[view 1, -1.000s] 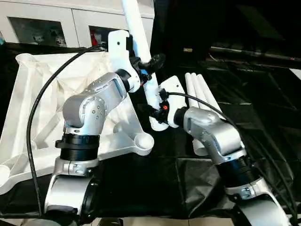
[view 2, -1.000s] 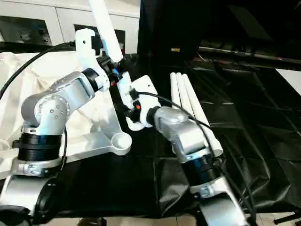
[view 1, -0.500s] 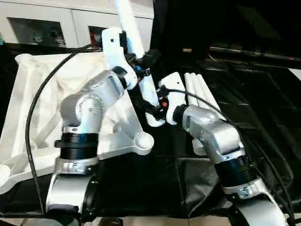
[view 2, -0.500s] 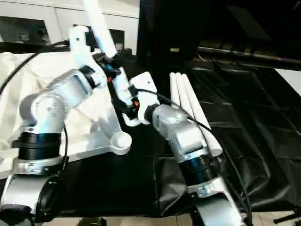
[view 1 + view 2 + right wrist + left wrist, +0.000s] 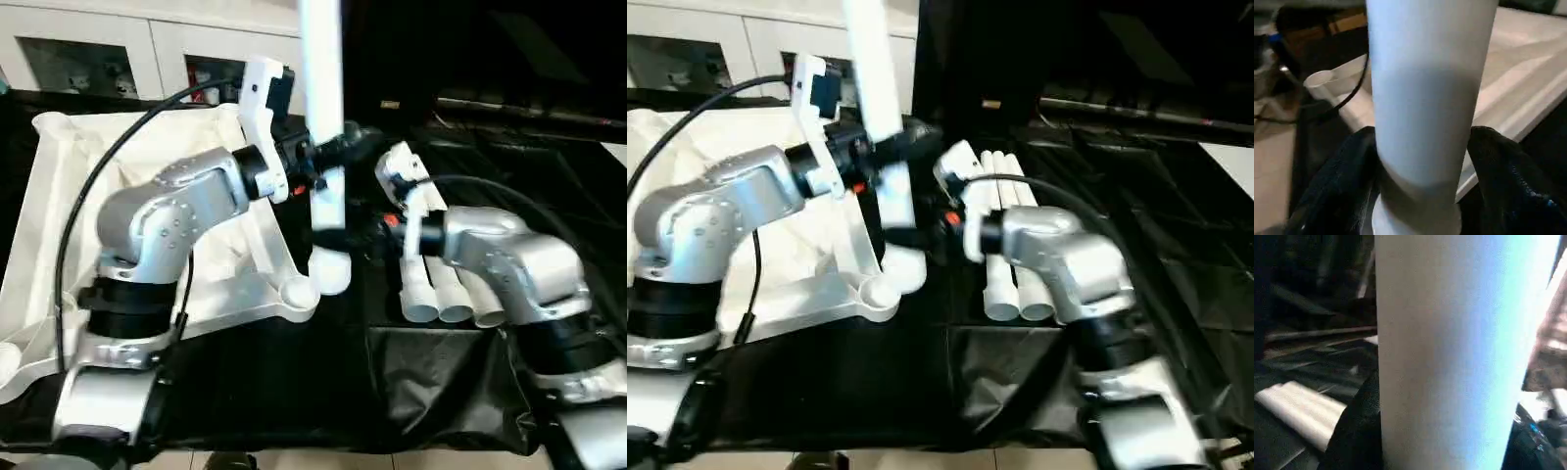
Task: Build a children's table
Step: Pick table leg
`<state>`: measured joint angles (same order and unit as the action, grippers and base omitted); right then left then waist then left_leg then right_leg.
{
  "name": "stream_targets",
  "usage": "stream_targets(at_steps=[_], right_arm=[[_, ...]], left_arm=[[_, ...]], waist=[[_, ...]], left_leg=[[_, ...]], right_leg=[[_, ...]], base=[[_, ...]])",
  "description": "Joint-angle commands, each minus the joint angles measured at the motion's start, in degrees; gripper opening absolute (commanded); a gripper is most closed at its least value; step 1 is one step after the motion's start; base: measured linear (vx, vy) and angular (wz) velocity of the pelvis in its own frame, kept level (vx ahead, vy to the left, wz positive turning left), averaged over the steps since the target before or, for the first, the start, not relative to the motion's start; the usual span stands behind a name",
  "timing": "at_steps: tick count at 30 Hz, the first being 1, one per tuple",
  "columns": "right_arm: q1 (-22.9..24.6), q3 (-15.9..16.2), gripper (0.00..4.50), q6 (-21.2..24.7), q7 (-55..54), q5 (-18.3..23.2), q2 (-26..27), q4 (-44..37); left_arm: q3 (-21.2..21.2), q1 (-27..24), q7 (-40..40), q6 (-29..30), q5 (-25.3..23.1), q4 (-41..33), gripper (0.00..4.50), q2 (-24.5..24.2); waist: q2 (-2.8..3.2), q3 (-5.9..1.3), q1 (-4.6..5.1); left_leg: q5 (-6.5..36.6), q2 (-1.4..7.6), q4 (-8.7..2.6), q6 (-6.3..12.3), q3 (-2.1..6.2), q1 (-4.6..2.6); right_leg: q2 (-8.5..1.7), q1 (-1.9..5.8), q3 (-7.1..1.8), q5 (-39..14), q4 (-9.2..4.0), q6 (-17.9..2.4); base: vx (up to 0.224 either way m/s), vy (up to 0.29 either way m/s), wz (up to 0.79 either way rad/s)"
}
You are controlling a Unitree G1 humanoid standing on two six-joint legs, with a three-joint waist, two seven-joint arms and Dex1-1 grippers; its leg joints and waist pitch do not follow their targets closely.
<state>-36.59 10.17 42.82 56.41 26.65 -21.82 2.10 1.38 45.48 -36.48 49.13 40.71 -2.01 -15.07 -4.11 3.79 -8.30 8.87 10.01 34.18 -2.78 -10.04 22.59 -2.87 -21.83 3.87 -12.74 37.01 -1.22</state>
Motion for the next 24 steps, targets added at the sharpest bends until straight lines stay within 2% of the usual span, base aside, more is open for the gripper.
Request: stream_targets(at_steps=[1,3,6,8,9,14,15,16,19,20,21,22,24], right_arm=[[0.3,0.8,2.73,1.5,1.1,1.0,-0.7,-1.6],[0.3,0.6,2.70,2.0,1.1,1.1,-0.6,-1.7],[0.5,0.4,2.35,2.4,1.3,1.4,-0.7,-2.1],[0.6,0.4,2.28,2.5,1.3,1.6,-0.8,-2.2],[0.7,0.3,2.09,2.8,1.1,1.8,-0.9,-2.4],[1.5,0.0,1.98,3.3,-0.2,1.6,-0.4,-3.6],[1.7,0.0,1.97,2.7,-1.2,1.0,0.0,-3.5],[1.8,0.0,1.97,2.3,-1.9,0.5,0.4,-3.4],[1.3,0.2,1.96,-0.9,-7.7,-3.5,2.9,-1.0],[0.9,0.7,1.96,-3.0,-11.5,-6.3,4.2,0.7],[0.6,1.1,1.96,-4.3,-13.9,-8.1,5.0,1.8],[0.1,1.2,1.96,-6.2,-18.1,-10.4,6.7,3.4],[-0.2,1.2,1.96,-6.8,-19.7,-11.1,7.5,3.9]], left_arm=[[1.0,1.3,-1.5,0.8,2.6,-1.4,1.80,0.8],[1.8,1.4,-2.4,1.1,3.8,-1.3,1.80,1.1],[1.4,1.0,-3.4,0.6,3.9,-1.3,1.80,0.8],[1.3,1.0,-3.6,0.6,3.9,-1.2,1.80,0.7],[1.2,0.8,-3.9,0.5,3.8,-1.2,1.80,0.7],[0.8,0.5,-4.4,0.1,3.6,-0.7,1.80,0.7],[0.8,0.7,-3.3,0.3,3.0,-0.2,2.36,0.8],[0.7,0.8,-2.5,0.5,2.6,0.1,2.50,0.9],[2.5,2.4,3.8,1.1,0.9,4.3,2.56,3.2],[1.8,2.6,6.9,-0.4,-2.2,5.6,2.56,3.6],[1.1,2.6,8.8,-1.7,-4.5,6.3,2.84,3.8],[0.5,3.1,15.0,-2.7,-9.0,8.5,2.91,4.8],[1.4,3.5,18.0,-2.1,-9.5,9.7,2.94,5.8]], waist=[[0.96,-4.24,-0.05],[1.03,-4.33,-0.02],[1.36,-4.28,0.05],[1.40,-4.31,0.05],[1.63,-4.30,0.03],[1.55,-4.34,0.10],[1.58,-4.39,0.08],[1.51,-4.37,0.17],[1.63,-4.30,0.32],[1.63,-4.34,0.28],[1.56,-4.33,0.34],[1.56,-4.29,0.38],[1.67,-4.36,0.45]], left_leg=[[8.6,3.47,-3.57,-2.40,1.33,-1.69],[8.7,3.47,-3.49,-2.61,1.35,-1.71],[9.6,3.56,-3.61,-2.84,1.44,-1.85],[9.8,3.56,-3.63,-3.00,1.44,-1.90],[10.0,3.61,-3.67,-3.20,1.51,-1.91],[9.6,3.53,-3.65,-3.34,1.50,-1.82],[9.6,3.54,-3.64,-3.36,1.50,-1.87],[9.6,3.51,-3.63,-3.38,1.49,-1.81],[10.4,3.48,-3.61,-4.24,1.44,-1.86],[11.1,3.52,-3.68,-4.69,1.53,-2.01],[11.1,3.49,-3.69,-4.85,1.57,-1.96],[11.2,3.60,-3.87,-5.16,1.71,-1.93],[11.5,3.60,-3.83,-5.59,1.68,-2.10]], right_leg=[[-5.90,2.69,-3.31,-2.9,-4.42,-9.6],[-5.91,2.73,-3.29,-2.9,-4.35,-10.3],[-5.83,2.62,-3.30,-3.8,-4.49,-9.8],[-5.73,2.60,-3.29,-3.8,-4.49,-9.7],[-5.79,2.59,-3.29,-3.6,-4.41,-9.8],[-5.70,2.69,-3.29,-2.4,-4.36,-9.8],[-5.72,2.70,-3.28,-2.3,-4.35,-9.8],[-5.72,2.71,-3.28,-2.1,-4.33,-10.0],[-5.79,2.46,-3.33,-3.4,-4.47,-10.0],[-5.91,2.43,-3.31,-4.9,-4.65,-9.7],[-5.88,2.44,-3.32,-5.3,-4.68,-9.3],[-5.89,2.51,-3.34,-5.8,-4.75,-8.5],[-5.93,2.43,-3.39,-5.8,-4.76,-7.9]], base=[[0.000,0.000,0.00],[0.000,0.000,0.00],[0.000,0.000,0.00],[0.000,0.000,0.00],[0.000,0.000,0.00],[0.000,0.000,0.00],[0.000,0.000,0.00],[0.000,0.000,0.00],[0.000,0.000,0.00],[0.000,0.000,0.00],[0.000,0.000,0.00],[0.000,0.000,0.00],[0.000,0.000,0.00]])
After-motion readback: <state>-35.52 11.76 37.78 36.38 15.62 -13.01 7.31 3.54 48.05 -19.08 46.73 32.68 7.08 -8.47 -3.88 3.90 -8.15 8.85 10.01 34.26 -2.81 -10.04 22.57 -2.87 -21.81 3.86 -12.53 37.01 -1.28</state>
